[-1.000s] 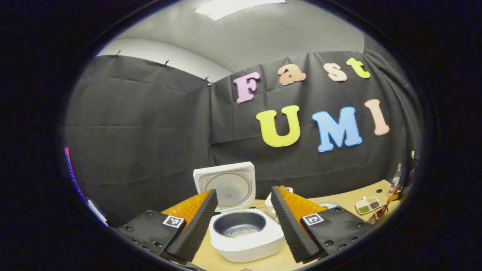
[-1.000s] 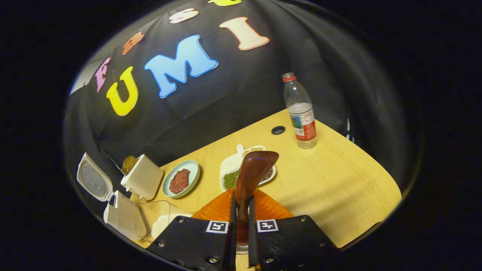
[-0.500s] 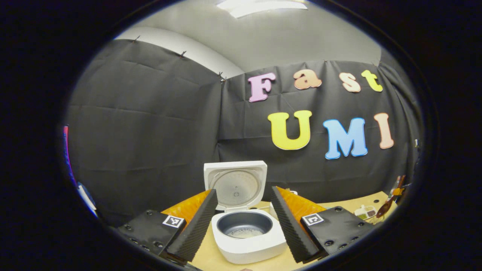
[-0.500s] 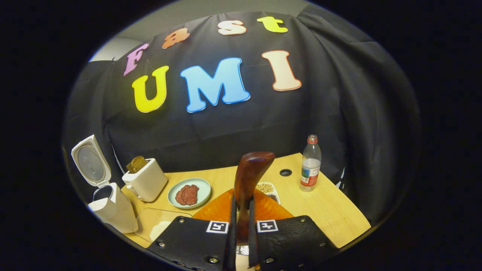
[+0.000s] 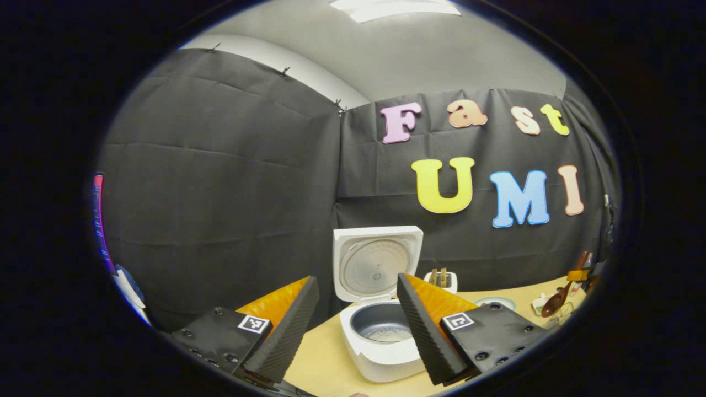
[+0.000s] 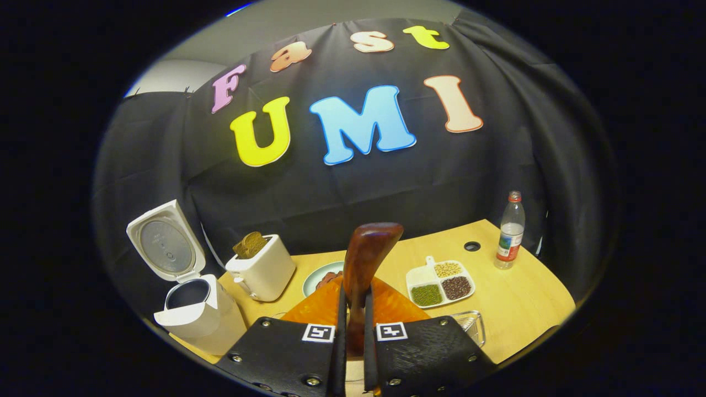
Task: Close the left gripper, press the button to open the rice cooker; take a wooden spoon from the chopstick holder with the right hand, scoop a spoonful of rice and pour it into the rice cooker, then put the wooden spoon back into the chopstick holder.
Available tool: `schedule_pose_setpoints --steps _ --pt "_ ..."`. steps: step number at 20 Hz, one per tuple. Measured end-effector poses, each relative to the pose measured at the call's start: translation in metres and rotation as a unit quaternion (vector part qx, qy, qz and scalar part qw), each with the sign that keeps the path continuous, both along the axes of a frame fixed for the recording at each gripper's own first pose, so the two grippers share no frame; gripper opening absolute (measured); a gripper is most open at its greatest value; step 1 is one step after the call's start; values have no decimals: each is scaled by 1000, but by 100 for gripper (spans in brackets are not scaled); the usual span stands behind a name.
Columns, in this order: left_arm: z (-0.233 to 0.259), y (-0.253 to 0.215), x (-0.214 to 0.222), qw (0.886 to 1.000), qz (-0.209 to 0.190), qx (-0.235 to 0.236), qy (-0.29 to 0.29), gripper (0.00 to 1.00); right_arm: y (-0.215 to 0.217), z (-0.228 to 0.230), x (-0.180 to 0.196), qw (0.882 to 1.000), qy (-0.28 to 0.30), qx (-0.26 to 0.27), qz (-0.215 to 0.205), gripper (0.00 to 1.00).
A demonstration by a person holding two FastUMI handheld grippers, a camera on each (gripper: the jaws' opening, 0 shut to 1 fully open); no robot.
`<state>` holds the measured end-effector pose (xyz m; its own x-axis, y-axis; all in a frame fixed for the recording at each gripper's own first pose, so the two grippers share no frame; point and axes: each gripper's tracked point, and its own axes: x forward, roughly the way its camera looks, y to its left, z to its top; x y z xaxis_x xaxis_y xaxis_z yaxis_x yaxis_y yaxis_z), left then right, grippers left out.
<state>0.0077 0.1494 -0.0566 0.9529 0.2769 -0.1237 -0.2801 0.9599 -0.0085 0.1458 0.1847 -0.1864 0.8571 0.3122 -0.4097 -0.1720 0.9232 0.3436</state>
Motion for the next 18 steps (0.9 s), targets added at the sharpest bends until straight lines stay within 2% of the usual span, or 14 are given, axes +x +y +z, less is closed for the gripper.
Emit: schedule_pose_setpoints --steps 5,8,10,13,16,18 --pt "0 33 -14 1000 7 7 -1 100 21 -46 -5 995 6 -96 16 13" --pt "-4 46 -19 1000 12 5 2 100 26 -78 -11 990 40 -137 21 13" --pt "-4 53 -19 1000 13 6 4 100 36 -78 -11 989 36 -141 22 13" --pt "-3 58 -19 1000 12 5 5 94 55 -80 -19 989 44 -139 36 13" --pt "-3 61 -17 1000 10 4 3 100 84 -84 -36 990 58 -113 55 13" --pt "-3 61 -17 1000 6 7 3 100 99 -85 -43 992 69 -89 61 13"
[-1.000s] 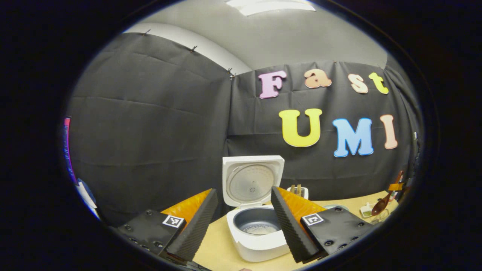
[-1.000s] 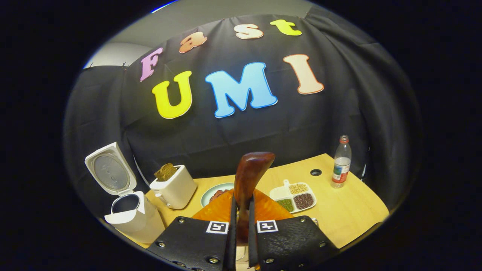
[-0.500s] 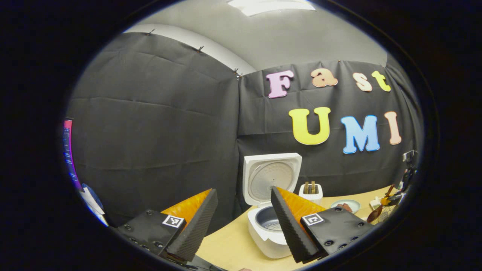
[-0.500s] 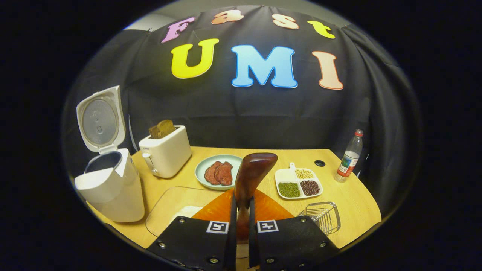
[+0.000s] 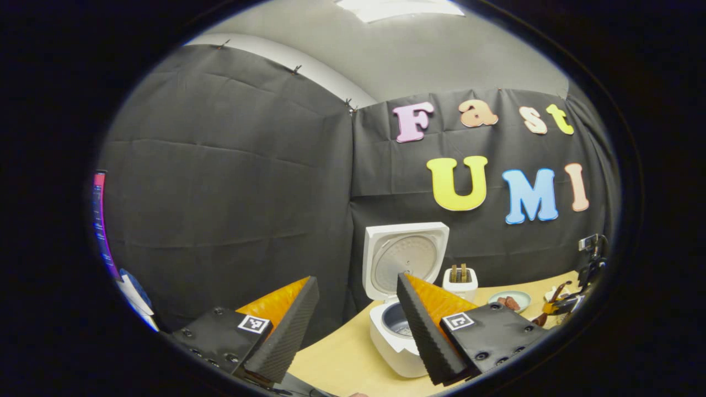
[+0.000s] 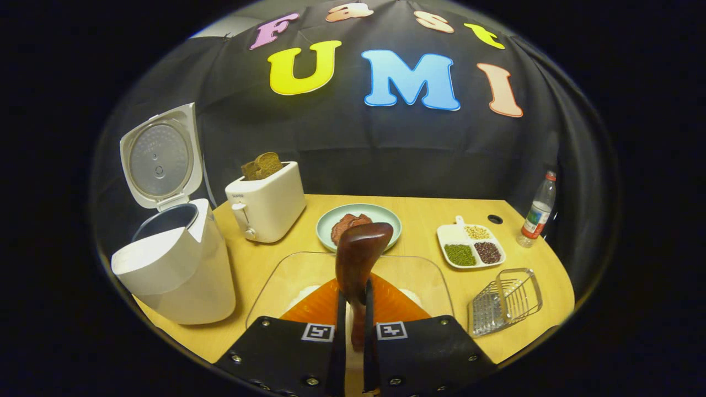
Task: Close the left gripper, press the button to open the rice cooker; take a wooden spoon from the chopstick holder with the right hand, scoop a spoonful of rice and pour it into the rice cooker, then put the wooden spoon back into the chopstick holder.
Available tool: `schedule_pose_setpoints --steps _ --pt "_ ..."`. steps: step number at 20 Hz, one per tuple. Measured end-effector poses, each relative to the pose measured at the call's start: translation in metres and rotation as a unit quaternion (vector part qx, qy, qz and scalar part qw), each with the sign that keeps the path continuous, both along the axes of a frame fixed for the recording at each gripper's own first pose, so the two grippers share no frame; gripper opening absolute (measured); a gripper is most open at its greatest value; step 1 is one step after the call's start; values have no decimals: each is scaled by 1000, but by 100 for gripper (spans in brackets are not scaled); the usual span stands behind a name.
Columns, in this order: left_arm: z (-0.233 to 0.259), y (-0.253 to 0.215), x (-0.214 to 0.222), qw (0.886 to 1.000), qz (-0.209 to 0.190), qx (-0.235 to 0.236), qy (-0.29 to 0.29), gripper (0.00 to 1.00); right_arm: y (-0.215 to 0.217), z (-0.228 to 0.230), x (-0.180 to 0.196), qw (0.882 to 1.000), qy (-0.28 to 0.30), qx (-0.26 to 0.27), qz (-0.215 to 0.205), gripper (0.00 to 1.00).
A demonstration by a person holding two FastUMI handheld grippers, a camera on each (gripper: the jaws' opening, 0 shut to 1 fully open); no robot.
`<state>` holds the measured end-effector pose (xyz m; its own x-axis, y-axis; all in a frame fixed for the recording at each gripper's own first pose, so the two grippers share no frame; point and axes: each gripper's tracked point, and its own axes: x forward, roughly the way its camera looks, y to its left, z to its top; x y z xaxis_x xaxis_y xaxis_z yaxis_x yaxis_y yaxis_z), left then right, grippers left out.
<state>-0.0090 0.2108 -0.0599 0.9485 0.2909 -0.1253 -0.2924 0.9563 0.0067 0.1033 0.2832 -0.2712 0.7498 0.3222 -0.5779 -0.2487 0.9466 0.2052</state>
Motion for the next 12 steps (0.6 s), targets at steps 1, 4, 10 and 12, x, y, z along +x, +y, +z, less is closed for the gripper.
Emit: schedule_pose_setpoints --steps 1,4,10,12 --pt "0 1 1 1000 -1 1 0 100 5 0 -3 1000 9 17 -1 13" --pt "1 2 1 1000 -6 -2 -1 100 8 0 -4 996 39 71 -23 13" --pt "6 -4 6 1000 -22 -1 -6 100 -17 -9 3 965 111 210 -108 13" --pt "7 -3 7 1000 -22 0 -6 100 -22 -11 5 949 130 255 -131 13"
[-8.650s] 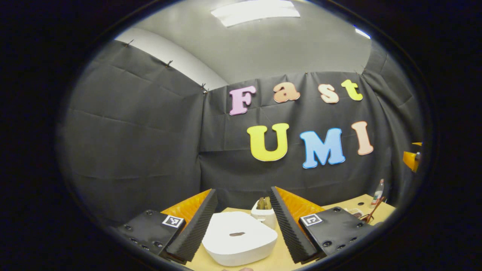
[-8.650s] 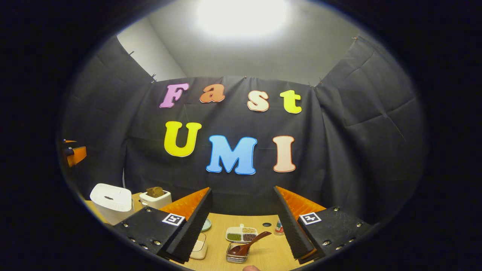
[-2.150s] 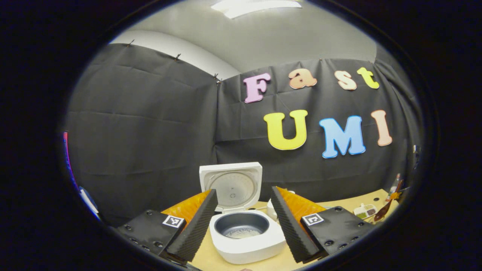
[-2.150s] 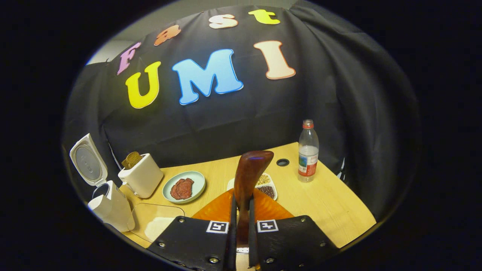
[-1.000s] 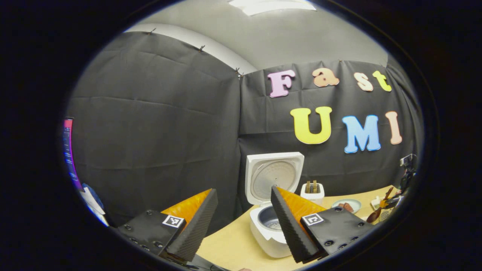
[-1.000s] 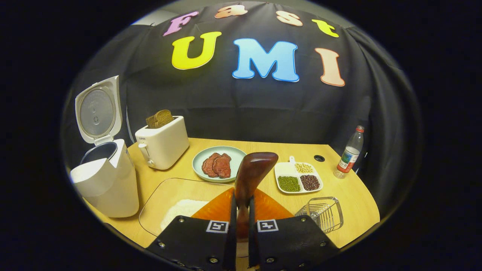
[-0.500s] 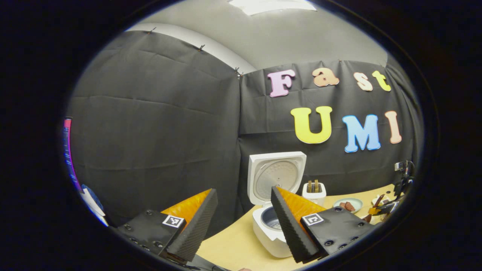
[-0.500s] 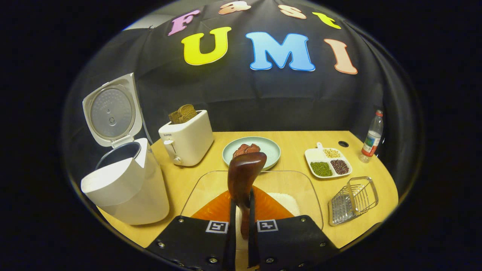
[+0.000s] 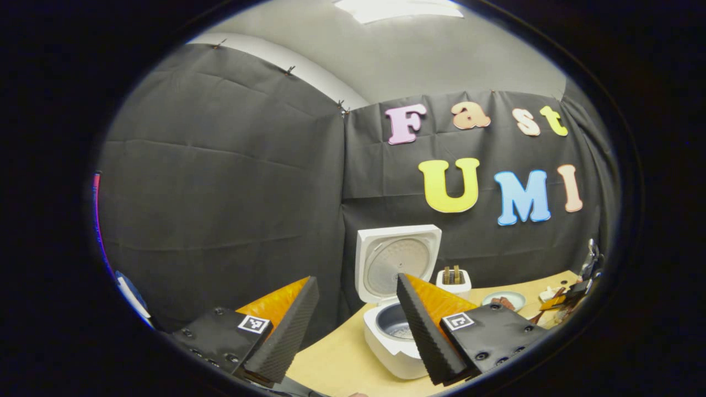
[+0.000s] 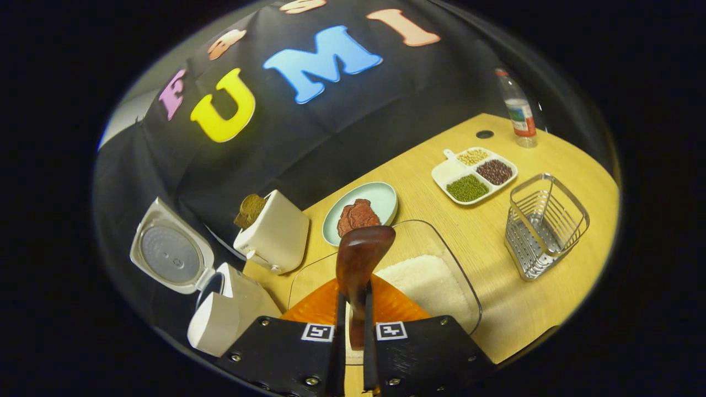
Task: Close the left gripper, press the button to open the rice cooker; take a wooden spoon from the chopstick holder with the right hand, scoop a spoonful of rice and pour it into the rice cooker, then put the wooden spoon back into the chopstick holder.
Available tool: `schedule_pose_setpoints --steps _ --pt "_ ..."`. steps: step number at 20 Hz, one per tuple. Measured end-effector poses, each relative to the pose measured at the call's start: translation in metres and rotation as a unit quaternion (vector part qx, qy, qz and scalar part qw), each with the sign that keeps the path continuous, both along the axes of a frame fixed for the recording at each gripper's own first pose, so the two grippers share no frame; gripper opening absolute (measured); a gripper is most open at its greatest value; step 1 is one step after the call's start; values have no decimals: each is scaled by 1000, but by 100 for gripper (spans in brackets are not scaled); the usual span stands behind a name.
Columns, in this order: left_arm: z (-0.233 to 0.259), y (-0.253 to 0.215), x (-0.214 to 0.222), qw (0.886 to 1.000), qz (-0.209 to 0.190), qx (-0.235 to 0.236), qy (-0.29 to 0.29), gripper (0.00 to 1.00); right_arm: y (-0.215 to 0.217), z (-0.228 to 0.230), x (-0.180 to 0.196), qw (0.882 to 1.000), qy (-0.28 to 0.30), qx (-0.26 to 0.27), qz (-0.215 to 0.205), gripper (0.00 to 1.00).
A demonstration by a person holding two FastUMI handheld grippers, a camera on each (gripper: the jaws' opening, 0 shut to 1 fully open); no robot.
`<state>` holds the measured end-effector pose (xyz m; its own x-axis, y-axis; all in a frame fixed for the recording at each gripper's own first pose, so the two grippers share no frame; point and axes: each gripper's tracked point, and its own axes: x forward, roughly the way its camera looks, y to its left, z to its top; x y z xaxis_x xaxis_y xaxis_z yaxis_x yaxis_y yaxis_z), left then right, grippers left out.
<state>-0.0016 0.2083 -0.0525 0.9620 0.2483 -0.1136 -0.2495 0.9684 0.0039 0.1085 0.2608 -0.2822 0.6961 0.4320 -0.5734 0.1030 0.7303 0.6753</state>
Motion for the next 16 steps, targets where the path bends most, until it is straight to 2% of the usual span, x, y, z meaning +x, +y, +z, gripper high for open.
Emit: schedule_pose_setpoints --steps 8,11,14,15,16 --pt "10 2 1 1000 -5 5 -11 100 -5 38 16 988 10 144 -51 13" --pt "7 -1 0 1000 -9 3 -9 100 8 68 21 978 5 203 -50 13" --pt "3 2 -1 1000 -9 -2 -6 100 25 95 26 972 -8 230 -36 13" --pt "2 4 -3 1000 -9 -2 -4 94 31 106 27 970 -15 239 -31 13" --pt "3 8 -5 1000 -7 0 -4 100 38 116 29 968 -22 250 -26 13"
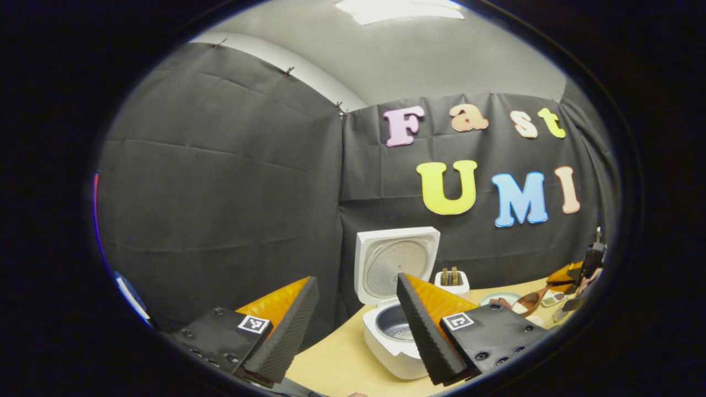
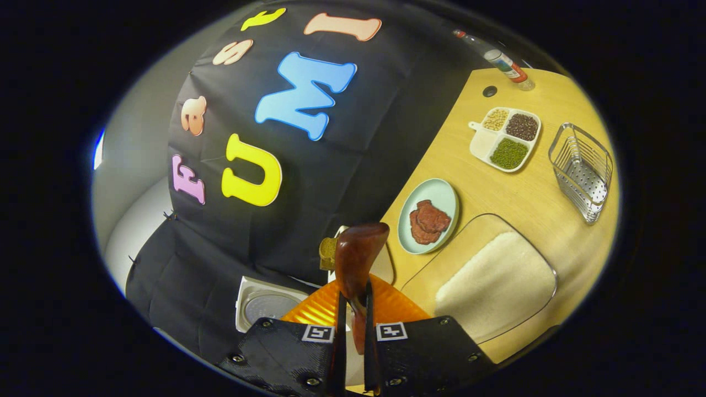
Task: Close the left gripper, press the button to open the rice cooker; take a wooden spoon from the chopstick holder with the right hand, scoop a spoonful of rice and pour it into the rice cooker, then put the wooden spoon back into the chopstick holder.
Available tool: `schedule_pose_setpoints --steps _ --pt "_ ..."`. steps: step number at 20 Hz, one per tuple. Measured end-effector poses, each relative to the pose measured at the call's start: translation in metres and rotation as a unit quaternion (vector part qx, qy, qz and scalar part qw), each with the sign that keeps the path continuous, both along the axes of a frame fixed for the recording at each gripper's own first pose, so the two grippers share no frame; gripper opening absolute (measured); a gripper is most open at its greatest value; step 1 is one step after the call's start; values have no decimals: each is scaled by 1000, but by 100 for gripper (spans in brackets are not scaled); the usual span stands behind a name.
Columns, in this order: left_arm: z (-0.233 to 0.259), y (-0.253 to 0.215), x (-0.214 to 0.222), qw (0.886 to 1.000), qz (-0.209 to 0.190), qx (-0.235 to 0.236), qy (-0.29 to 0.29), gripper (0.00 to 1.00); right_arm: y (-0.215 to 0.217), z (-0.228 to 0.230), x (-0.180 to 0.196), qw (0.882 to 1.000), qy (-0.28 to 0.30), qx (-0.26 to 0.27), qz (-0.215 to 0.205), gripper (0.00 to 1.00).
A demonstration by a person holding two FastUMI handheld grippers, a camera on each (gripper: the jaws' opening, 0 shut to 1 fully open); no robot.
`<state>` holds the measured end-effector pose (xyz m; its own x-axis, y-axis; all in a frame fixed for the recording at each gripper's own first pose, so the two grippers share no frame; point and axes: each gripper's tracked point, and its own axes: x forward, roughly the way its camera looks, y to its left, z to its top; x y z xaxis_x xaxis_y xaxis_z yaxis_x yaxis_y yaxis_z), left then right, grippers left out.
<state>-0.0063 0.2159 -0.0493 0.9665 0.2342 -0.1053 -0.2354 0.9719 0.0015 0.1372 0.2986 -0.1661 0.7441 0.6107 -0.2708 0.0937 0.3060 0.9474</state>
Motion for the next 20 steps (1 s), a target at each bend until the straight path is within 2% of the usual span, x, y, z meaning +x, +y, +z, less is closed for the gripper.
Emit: schedule_pose_setpoints --steps 5,7,9,10,11,20 --pt "1 21 -8 1000 16 -1 0 100 37 40 5 998 -25 46 18 13" --pt "-3 28 -12 1000 24 -3 2 94 53 49 5 998 -30 53 30 13" --pt "-3 38 -16 999 32 -2 7 94 71 58 6 997 -36 57 39 13" --pt "-4 41 -17 999 35 -1 8 100 81 61 6 997 -39 59 43 13" --pt "-5 44 -21 999 38 1 10 100 92 62 6 996 -41 60 48 13" --pt "-15 87 -54 995 86 14 38 98 203 50 -21 990 -66 14 127 13"
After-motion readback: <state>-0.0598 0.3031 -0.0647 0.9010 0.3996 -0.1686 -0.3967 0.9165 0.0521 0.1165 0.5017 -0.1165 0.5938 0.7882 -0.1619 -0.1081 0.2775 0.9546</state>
